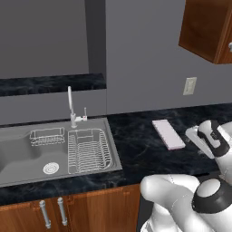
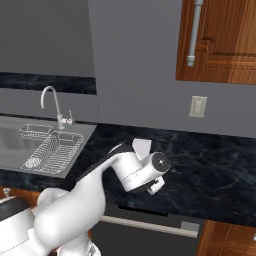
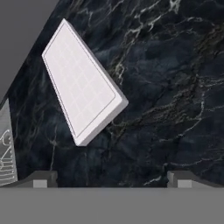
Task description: The ice cube tray has been filled with water. Take the tray and place it in the freezer to make ice. Close the freezer door after placing the tray.
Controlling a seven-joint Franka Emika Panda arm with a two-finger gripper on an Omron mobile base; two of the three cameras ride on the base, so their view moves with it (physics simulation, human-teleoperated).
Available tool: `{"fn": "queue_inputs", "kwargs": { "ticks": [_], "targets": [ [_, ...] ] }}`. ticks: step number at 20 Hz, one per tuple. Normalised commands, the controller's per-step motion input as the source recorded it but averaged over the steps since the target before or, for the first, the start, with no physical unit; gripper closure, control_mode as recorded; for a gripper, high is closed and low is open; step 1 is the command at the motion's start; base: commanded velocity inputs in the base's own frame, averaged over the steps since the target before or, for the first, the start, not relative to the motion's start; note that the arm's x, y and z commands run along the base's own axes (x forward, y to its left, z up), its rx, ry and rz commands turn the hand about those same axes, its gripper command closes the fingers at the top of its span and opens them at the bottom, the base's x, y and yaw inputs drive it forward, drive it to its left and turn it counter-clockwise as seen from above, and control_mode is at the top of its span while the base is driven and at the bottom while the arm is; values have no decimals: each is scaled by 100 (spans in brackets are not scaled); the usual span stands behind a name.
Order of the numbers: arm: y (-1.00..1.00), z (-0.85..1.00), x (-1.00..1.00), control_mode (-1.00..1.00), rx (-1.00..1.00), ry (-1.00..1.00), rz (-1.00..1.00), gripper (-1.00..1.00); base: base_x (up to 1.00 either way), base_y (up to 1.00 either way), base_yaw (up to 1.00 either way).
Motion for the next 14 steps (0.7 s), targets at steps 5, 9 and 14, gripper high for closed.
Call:
{"fn": "queue_inputs", "kwargs": {
  "ticks": [5,9,14],
  "targets": [
    [0,-1,40,-100,1,1,0,-100,0,0,0],
    [-2,0,27,-100,1,1,1,-100,0,0,0],
    [-9,-2,14,-100,4,0,1,-100,0,0,0]
  ]
}}
